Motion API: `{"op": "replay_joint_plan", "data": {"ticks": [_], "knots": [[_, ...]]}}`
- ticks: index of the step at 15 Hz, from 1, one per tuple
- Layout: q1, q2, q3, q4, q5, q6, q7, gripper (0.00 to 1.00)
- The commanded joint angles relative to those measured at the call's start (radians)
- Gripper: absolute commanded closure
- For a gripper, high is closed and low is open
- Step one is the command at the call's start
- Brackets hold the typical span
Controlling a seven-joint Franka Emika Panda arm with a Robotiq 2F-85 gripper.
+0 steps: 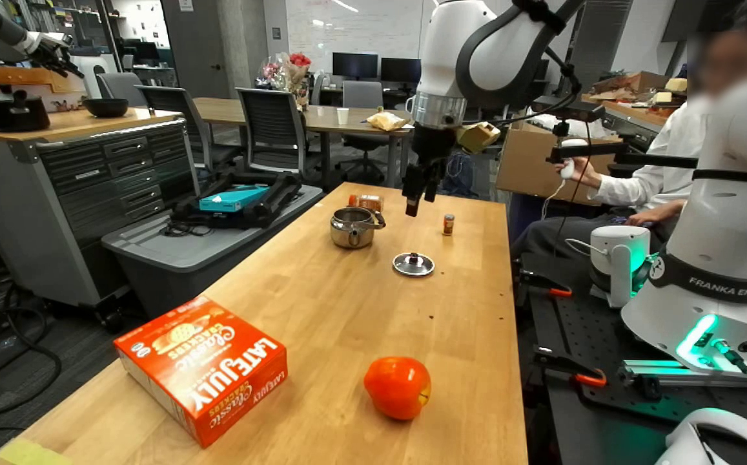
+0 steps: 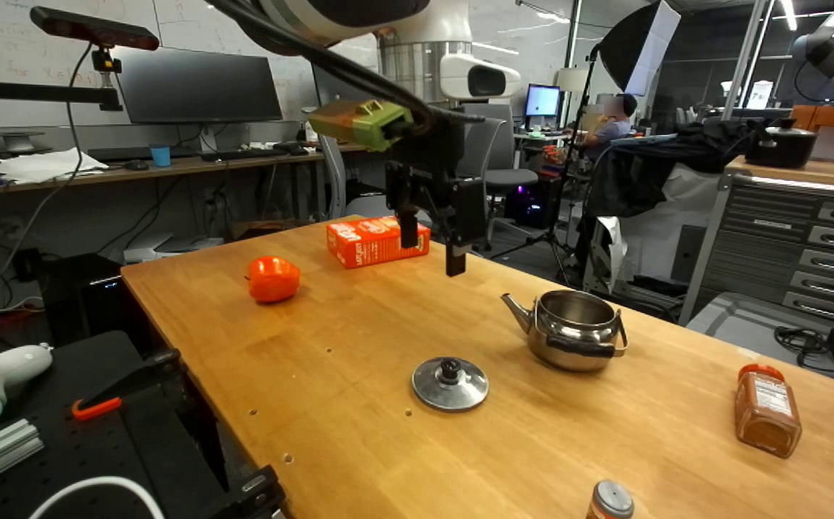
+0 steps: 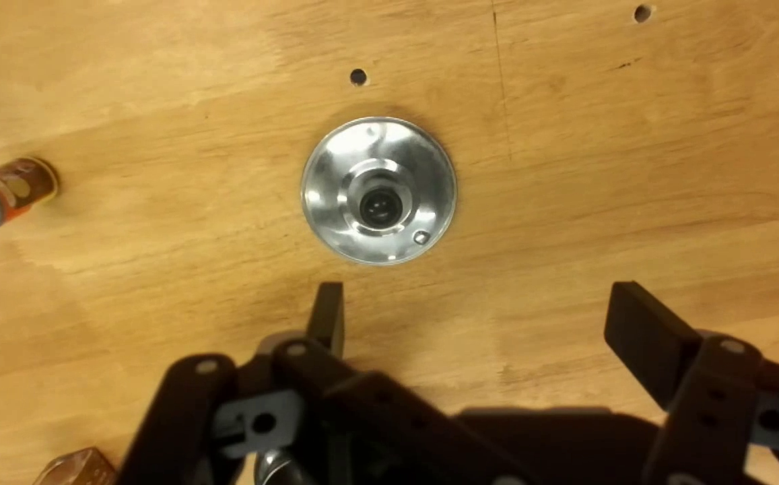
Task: Place the lid on the teapot
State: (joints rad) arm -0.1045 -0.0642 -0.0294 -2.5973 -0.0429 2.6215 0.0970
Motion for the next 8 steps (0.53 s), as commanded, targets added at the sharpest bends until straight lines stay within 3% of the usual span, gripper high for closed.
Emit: {"op": "replay_joint_plan", "data": {"ticks": [1,8], "knots": [[0.012,0.091,-0.017,0.066,0.038,0.014,-0.017,0.0],[0.01,0.209,-0.023,0.135,0.058,0.047,-0.001,0.0]]}}
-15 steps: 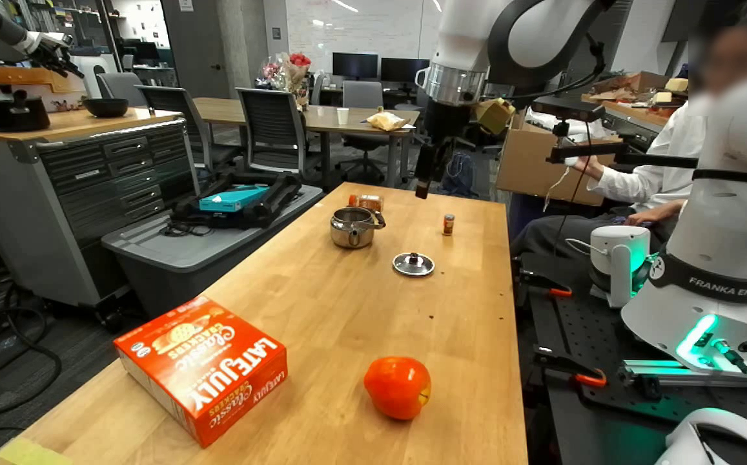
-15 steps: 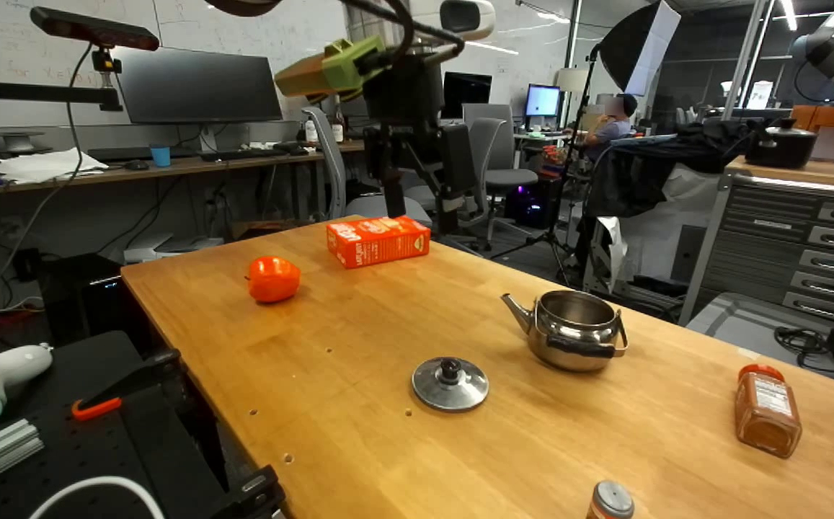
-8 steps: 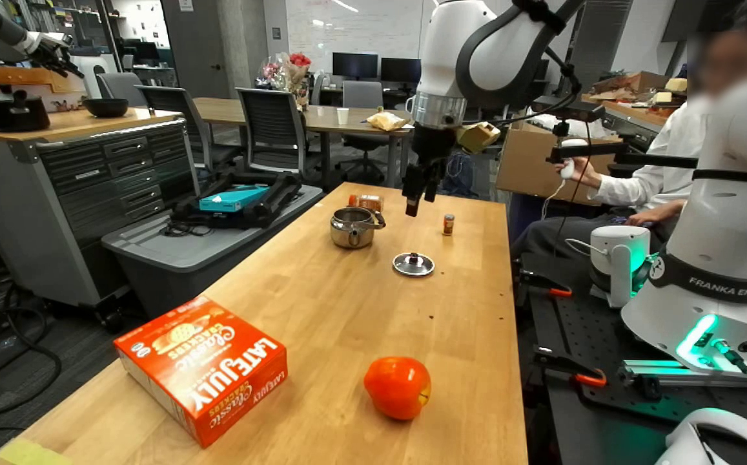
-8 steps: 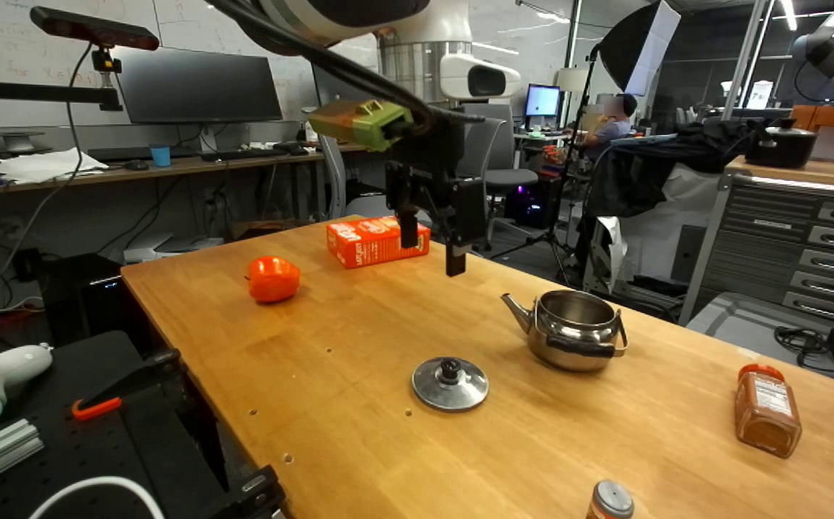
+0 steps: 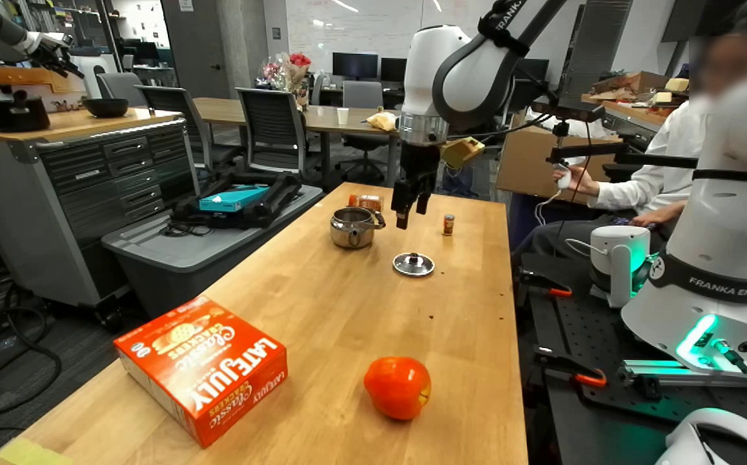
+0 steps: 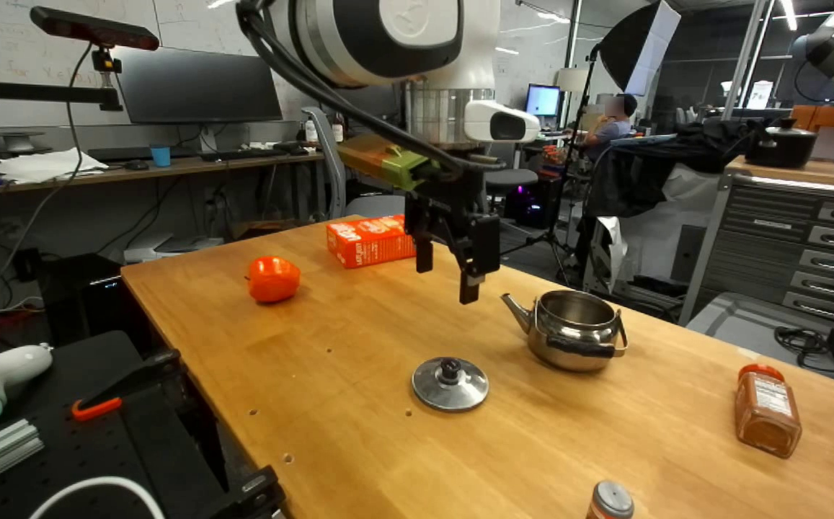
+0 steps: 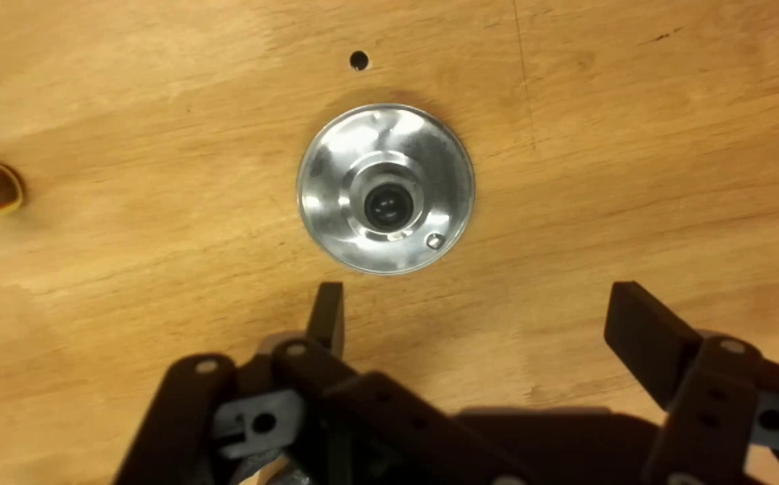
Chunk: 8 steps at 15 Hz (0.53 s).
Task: Place the lid on the teapot
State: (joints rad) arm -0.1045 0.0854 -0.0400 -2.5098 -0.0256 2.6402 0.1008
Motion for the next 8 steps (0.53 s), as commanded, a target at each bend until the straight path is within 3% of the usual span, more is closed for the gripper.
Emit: {"op": "replay_joint_plan", "data": {"ticks": [1,8], "knots": [[0.009,0.075,-0.01,0.052,0.064,0.048,-0.005,0.0],[0.026,0.154,-0.035,0.079,0.02,0.055,0.065,0.0]]}}
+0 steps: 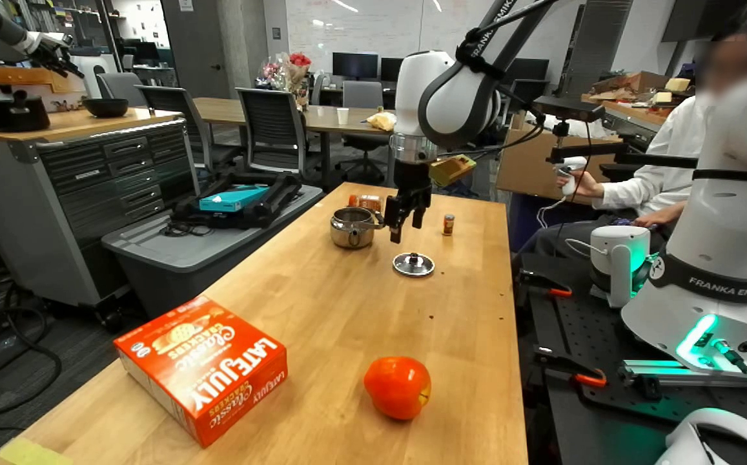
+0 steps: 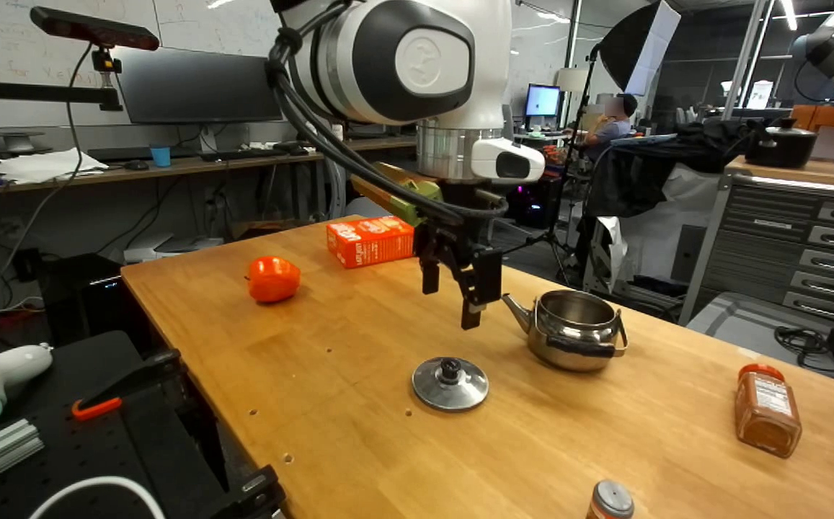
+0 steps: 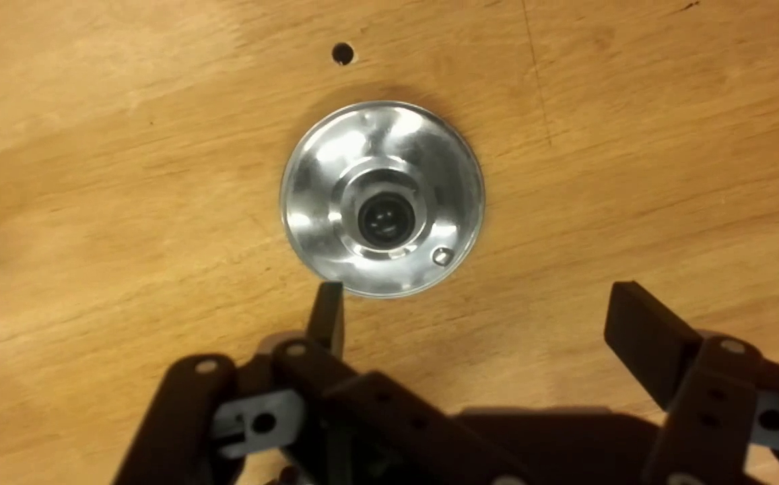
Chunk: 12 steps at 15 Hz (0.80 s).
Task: Place the lid on the teapot
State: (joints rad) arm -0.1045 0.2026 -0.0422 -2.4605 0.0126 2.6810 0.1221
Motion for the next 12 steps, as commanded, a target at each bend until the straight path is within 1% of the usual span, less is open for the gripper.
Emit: {"op": "replay_joint_plan", "data": {"ticks": [1,7,12], "knots": [[0.028,0.044,-0.038,0.033,-0.023,0.013,0.054,0.0],[0.042,0.084,-0.078,0.043,-0.059,0.011,0.095,0.0],[0.058,0.124,-0.105,0.04,-0.109,0.029,0.11,0.0]]}}
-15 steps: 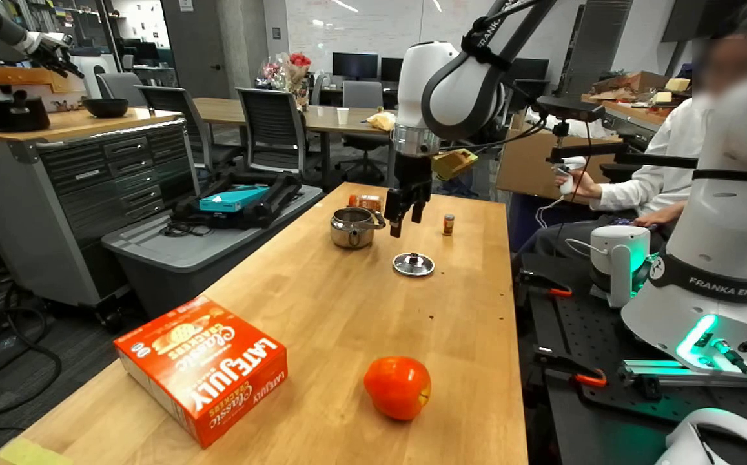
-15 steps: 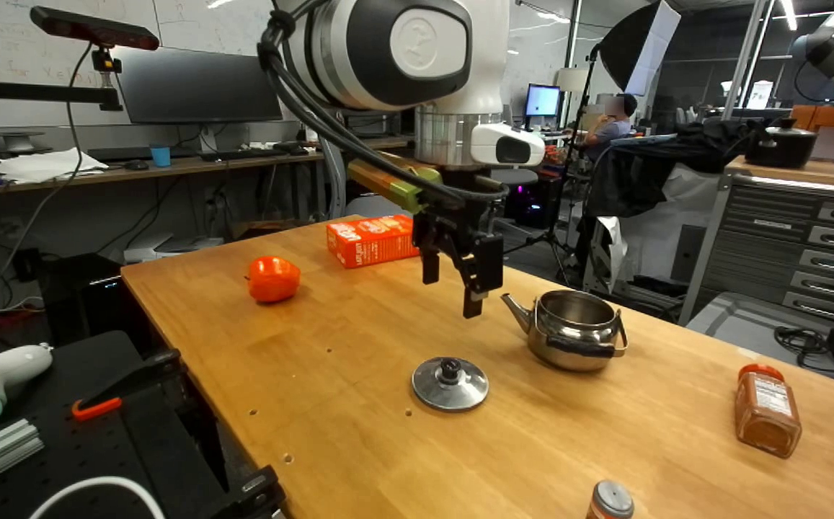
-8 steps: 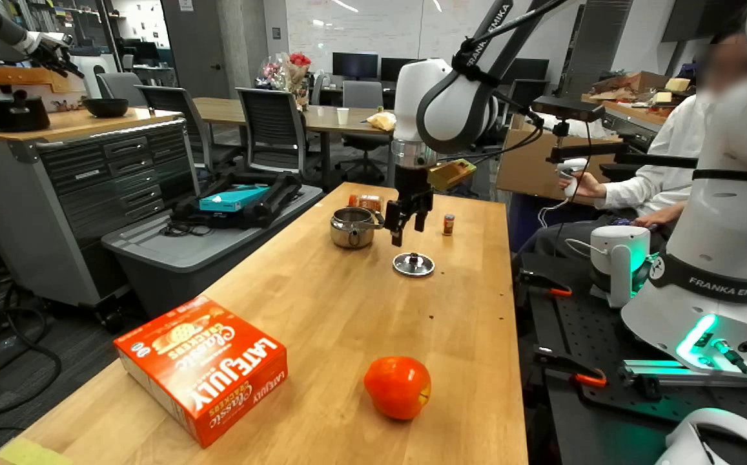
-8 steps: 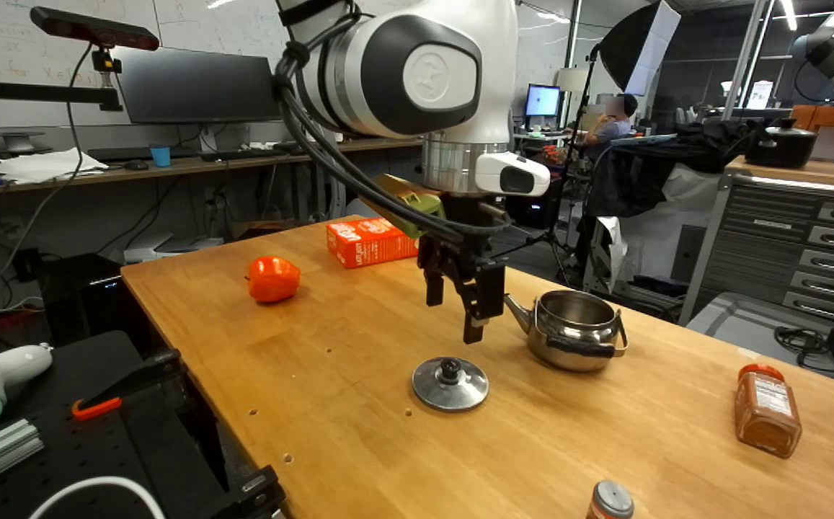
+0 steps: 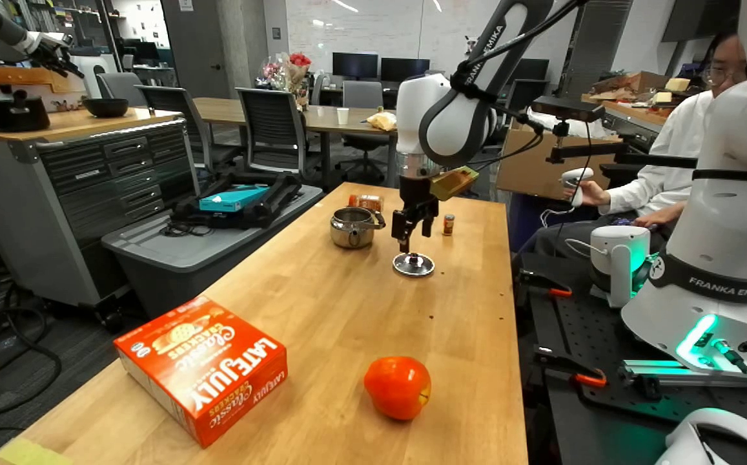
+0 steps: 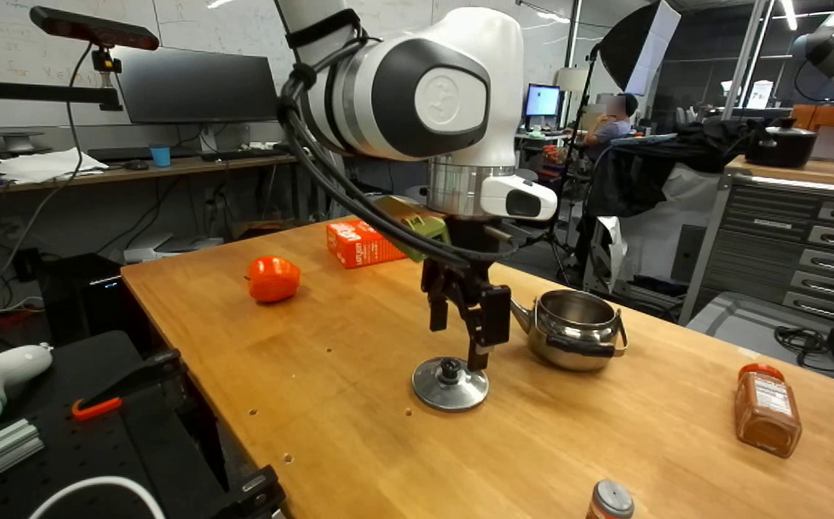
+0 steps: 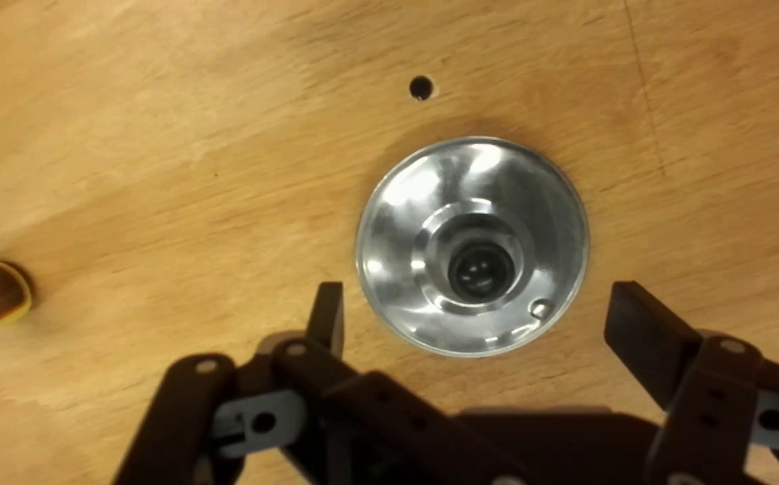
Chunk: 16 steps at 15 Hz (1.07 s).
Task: Place the lid on the teapot
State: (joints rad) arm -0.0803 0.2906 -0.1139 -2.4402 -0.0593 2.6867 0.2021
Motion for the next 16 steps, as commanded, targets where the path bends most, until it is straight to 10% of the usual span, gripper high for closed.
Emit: {"op": "replay_joint_plan", "data": {"ticks": [1,9,10,16], "knots": [[0.038,0.044,-0.038,0.02,-0.047,0.033,0.033,0.0],[0.078,0.089,-0.06,0.021,-0.075,0.075,0.038,0.0],[0.08,0.089,-0.059,0.021,-0.07,0.076,0.037,0.25],[0.072,0.067,-0.046,0.003,-0.049,0.093,0.016,0.65]]}}
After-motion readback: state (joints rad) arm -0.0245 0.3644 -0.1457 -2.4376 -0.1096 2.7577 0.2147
